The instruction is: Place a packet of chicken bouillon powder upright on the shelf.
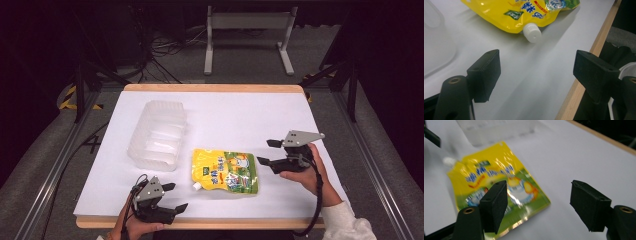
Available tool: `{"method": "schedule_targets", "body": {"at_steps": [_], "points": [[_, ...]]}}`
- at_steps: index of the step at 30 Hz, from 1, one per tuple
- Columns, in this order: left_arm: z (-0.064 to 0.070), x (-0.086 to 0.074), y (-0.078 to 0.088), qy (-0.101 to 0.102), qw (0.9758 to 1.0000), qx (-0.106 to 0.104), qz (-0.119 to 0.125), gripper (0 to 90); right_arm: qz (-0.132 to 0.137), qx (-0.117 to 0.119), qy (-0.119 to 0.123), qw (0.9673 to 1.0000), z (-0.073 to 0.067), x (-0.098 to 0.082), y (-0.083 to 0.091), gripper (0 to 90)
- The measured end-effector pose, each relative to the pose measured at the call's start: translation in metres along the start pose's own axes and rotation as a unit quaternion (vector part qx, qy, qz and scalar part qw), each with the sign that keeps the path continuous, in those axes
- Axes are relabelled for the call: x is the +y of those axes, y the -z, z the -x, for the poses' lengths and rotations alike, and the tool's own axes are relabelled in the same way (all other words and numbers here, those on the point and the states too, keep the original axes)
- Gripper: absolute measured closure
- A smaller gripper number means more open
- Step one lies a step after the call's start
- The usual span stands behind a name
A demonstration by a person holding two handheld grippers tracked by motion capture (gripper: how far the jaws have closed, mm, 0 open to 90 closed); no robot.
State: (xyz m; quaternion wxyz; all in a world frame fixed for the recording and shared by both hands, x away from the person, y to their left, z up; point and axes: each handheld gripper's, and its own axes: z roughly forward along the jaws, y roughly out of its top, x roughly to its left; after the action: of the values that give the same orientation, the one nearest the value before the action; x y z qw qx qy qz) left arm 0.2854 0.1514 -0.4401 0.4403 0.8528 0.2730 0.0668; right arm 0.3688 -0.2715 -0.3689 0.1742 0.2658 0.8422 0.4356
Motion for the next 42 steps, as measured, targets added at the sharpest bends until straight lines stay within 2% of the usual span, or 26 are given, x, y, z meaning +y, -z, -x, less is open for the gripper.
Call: {"method": "schedule_targets", "body": {"at_steps": [2,5,6,8,12,13,16,18,19,21,25,29,33,37,38,40,42], "points": [[0.001,0.002,-0.006,0.005,1.0000,-0.004,-0.007,22.2,-0.021,-0.016,-0.006,0.9996,0.006,-0.016,0.002,30.5],[0.002,0.003,-0.011,0.013,0.9998,-0.011,-0.011,22.3,-0.027,-0.012,-0.013,0.9995,0.007,-0.024,0.002,30.7],[0.004,0.004,-0.015,0.013,0.9996,-0.017,-0.018,22.3,-0.032,-0.002,-0.013,0.9994,0.005,-0.030,0.000,31.0],[0.006,0.006,-0.022,0.017,0.9990,-0.025,-0.032,22.3,-0.038,-0.003,-0.007,0.9993,0.003,-0.031,-0.002,31.1],[0.007,0.009,-0.033,0.036,0.9974,-0.045,-0.043,22.2,-0.052,0.013,-0.002,0.9986,-0.004,-0.035,-0.013,36.4],[0.008,0.010,-0.036,0.039,0.9970,-0.050,-0.043,21.5,-0.050,0.024,-0.002,0.9984,-0.006,-0.035,-0.015,37.7],[0.010,0.015,-0.041,0.044,0.9970,-0.046,-0.044,18.3,-0.054,0.044,0.004,0.9976,-0.014,-0.034,-0.019,41.9],[0.008,0.017,-0.046,0.056,0.9957,-0.056,-0.048,18.4,-0.056,0.061,0.008,0.9965,-0.020,-0.034,-0.022,42.8],[0.008,0.017,-0.048,0.055,0.9959,-0.052,-0.049,18.0,-0.059,0.067,0.011,0.9960,-0.023,-0.034,-0.023,43.8],[0.004,0.020,-0.051,0.068,0.9951,-0.058,-0.043,18.0,-0.062,0.084,0.015,0.9944,-0.029,-0.035,-0.026,44.7],[0.001,0.027,-0.059,0.086,0.9943,-0.053,-0.036,17.7,-0.073,0.098,0.018,0.9924,-0.035,-0.038,-0.031,46.0],[-0.003,0.033,-0.065,0.089,0.9940,-0.056,-0.028,17.8,-0.080,0.104,0.022,0.9912,-0.037,-0.040,-0.033,47.2],[-0.009,0.040,-0.068,0.102,0.9930,-0.060,-0.007,18.3,-0.083,0.108,0.024,0.9904,-0.039,-0.041,-0.035,48.2],[-0.018,0.049,-0.068,0.125,0.9897,-0.065,0.024,18.8,-0.089,0.110,0.031,0.9894,-0.044,-0.041,-0.039,49.2],[-0.018,0.049,-0.068,0.125,0.9897,-0.065,0.024,19.3,-0.089,0.110,0.031,0.9894,-0.044,-0.041,-0.039,49.2],[-0.022,0.053,-0.069,0.139,0.9865,-0.074,0.045,19.3,-0.090,0.111,0.038,0.9890,-0.047,-0.041,-0.043,51.0],[-0.022,0.059,-0.070,0.137,0.9872,-0.064,0.052,21.3,-0.091,0.107,0.038,0.9894,-0.048,-0.041,-0.045,53.3]]}}
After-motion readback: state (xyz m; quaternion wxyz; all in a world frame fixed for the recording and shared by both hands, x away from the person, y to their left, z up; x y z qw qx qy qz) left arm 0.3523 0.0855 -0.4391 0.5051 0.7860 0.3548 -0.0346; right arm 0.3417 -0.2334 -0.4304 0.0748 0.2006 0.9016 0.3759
